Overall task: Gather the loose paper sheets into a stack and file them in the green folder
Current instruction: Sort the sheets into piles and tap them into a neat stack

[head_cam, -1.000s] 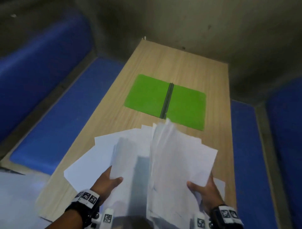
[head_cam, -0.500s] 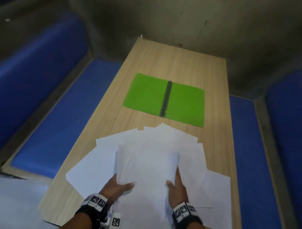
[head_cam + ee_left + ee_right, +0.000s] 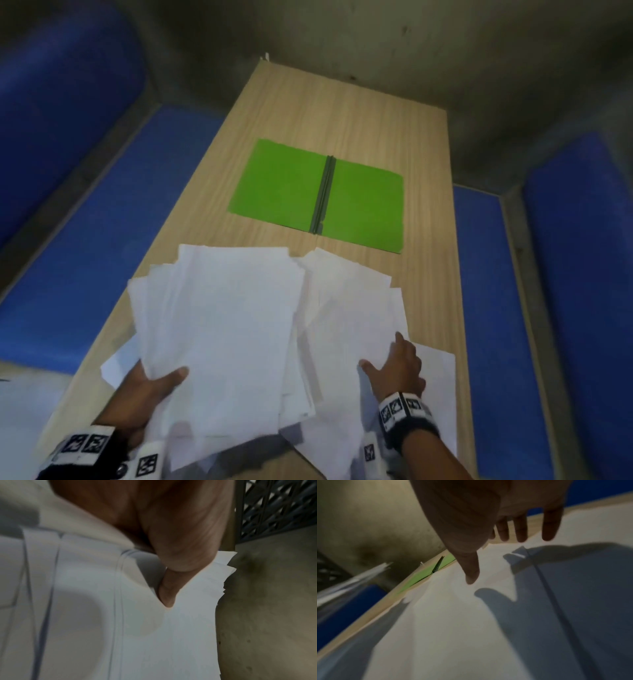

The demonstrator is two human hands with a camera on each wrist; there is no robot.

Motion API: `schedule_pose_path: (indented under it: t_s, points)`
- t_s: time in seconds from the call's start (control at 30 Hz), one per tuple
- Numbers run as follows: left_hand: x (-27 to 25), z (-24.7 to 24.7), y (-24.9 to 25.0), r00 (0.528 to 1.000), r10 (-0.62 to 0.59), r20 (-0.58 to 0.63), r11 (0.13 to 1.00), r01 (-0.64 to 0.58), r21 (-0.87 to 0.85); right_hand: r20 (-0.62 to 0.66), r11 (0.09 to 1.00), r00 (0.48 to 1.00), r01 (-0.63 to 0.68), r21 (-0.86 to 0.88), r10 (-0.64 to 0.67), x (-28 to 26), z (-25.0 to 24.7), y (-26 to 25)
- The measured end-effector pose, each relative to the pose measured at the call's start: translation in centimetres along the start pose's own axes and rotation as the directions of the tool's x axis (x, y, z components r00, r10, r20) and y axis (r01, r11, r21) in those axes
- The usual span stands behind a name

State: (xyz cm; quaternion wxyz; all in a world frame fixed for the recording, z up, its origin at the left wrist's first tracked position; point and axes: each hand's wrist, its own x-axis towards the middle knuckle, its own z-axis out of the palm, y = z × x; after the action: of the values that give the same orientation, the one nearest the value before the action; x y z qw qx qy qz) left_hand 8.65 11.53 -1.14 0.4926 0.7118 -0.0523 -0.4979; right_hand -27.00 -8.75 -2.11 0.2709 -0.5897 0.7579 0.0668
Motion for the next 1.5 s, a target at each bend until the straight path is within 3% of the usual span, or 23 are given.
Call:
schedule_pose_path:
  t_s: [0.13,0.2,0.3,0.4,0.5,0.57,0.67,0.77,0.93,0.97,1.1,1.23,1.4,1.5]
  points:
    - [-0.3,-2.8,0.7,0.997,0.032,-0.064,0.999,-0.034,-0.029,0.095,0.977,0.972,-0.215,0.013,0.213,2.0,-0.6,-1.3]
    - [0.0,-3.9,0.4,0.996,0.017,-0.086,0.998,-0.022,-0.056,0.093,0.964,0.967,-0.247,0.101,0.238,2.5,0.0,-1.2]
    - [0.1,-4.9,-0.1,0.992,0.031,-0.119,0.998,-0.036,-0.043,0.037,0.929,0.985,-0.174,0.328,0.171,2.8,0.5,-0.8]
    - [0.2,-5.5,-0.9,0.991,0.025,-0.131,0.999,-0.028,-0.028,-0.100,0.944,0.995,0.055,0.324,-0.023,3.0,-1.0,-1.1]
    - [0.3,-5.6,-1.3,0.990,0.005,-0.142,1.000,-0.007,-0.013,-0.073,0.936,0.996,0.071,0.344,-0.049,4.0,-3.0,-1.7]
    - [0.4,-5.6,-1.6,0.991,-0.004,-0.136,1.000,0.001,-0.023,0.022,0.960,1.000,-0.017,0.278,0.012,4.2,-4.4,-2.2]
    - [0.7,-5.5,-1.8,0.993,-0.014,-0.120,0.999,0.009,-0.036,0.247,0.989,0.958,-0.146,-0.011,0.145,2.2,-4.4,-2.3]
    - [1.4,-5.6,-2.4,0.991,-0.036,-0.126,0.998,0.028,-0.064,0.327,0.978,0.922,-0.181,-0.105,0.206,-0.9,-1.5,-1.0]
    - [1.8,-5.1,-2.6,0.995,-0.040,-0.097,0.997,0.033,-0.073,0.215,0.939,0.949,-0.273,0.208,0.228,-3.1,2.4,1.1]
    - [1.7,-4.8,-2.3,0.996,-0.038,-0.086,0.998,0.033,-0.055,0.201,0.940,0.959,-0.243,0.238,0.197,-3.2,2.3,1.2]
    - [1.9,-4.4,-1.5,0.994,-0.046,-0.099,0.999,0.046,-0.007,0.083,0.964,0.996,-0.055,0.261,0.034,-1.3,0.0,1.2]
    - [1.6,-4.5,-0.8,0.993,-0.045,-0.108,0.999,0.047,0.022,-0.066,0.976,0.994,-0.068,0.208,0.083,3.0,-1.8,1.0]
    - [1.2,-3.9,-0.2,0.992,-0.029,-0.126,0.999,0.033,0.029,-0.022,0.982,0.990,-0.135,0.135,0.140,4.3,-2.2,-0.6]
    - [1.5,-4.5,-1.1,0.985,-0.026,-0.169,0.999,0.030,0.024,0.023,0.957,0.986,-0.167,0.235,0.166,4.7,-1.5,-0.7]
